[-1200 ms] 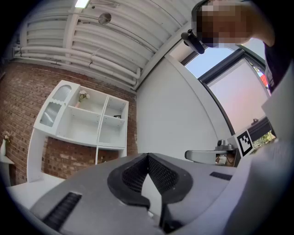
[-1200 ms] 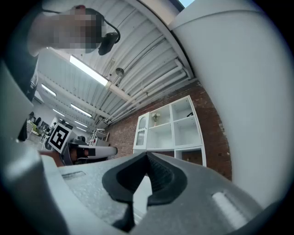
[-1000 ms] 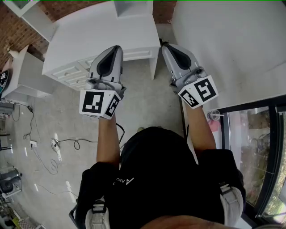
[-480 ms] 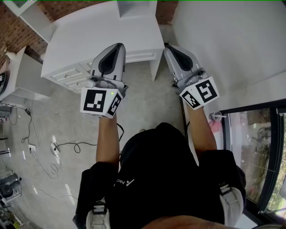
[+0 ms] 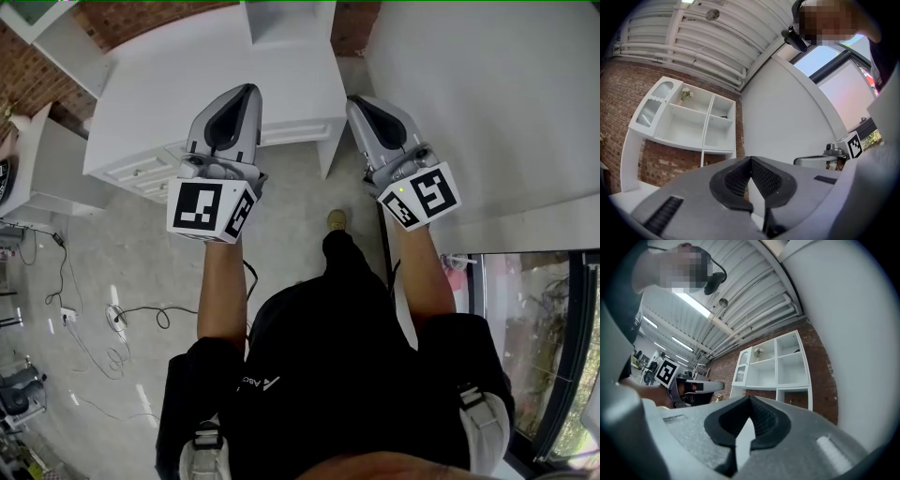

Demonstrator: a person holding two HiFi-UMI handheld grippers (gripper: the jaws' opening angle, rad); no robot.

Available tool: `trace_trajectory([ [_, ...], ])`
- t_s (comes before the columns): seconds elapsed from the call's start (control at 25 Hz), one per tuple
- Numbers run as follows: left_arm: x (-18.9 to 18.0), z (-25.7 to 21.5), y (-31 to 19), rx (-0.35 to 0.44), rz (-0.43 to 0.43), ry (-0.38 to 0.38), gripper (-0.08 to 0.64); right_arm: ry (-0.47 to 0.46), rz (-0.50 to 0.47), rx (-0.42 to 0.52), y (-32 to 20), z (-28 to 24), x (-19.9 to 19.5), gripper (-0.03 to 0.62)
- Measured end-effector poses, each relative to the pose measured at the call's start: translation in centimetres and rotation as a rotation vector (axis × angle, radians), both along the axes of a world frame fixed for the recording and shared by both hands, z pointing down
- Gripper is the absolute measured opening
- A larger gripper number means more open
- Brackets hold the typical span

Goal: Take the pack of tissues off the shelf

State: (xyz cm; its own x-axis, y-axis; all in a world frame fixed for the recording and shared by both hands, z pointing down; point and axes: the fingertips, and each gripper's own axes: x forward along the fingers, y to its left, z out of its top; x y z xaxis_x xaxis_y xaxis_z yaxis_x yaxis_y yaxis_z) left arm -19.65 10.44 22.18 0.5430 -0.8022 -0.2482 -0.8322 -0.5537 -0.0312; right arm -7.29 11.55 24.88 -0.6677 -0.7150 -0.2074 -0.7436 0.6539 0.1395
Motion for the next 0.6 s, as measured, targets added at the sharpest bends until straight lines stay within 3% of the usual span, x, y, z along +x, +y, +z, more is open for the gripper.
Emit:
trace_trajectory([
  [0.36,3.7,2.6,-11.5,-0.006,-0.079,-0.022,-0.002,0.024,-0.060,0.067,-12.0,1.2,3.8,0.002],
  [0.6,6.0,3.0,-20.5,0.007,-0.156,-0.017,-0.002,0.023,-0.113,0.063,-20.6,1.6,7.2,0.002],
])
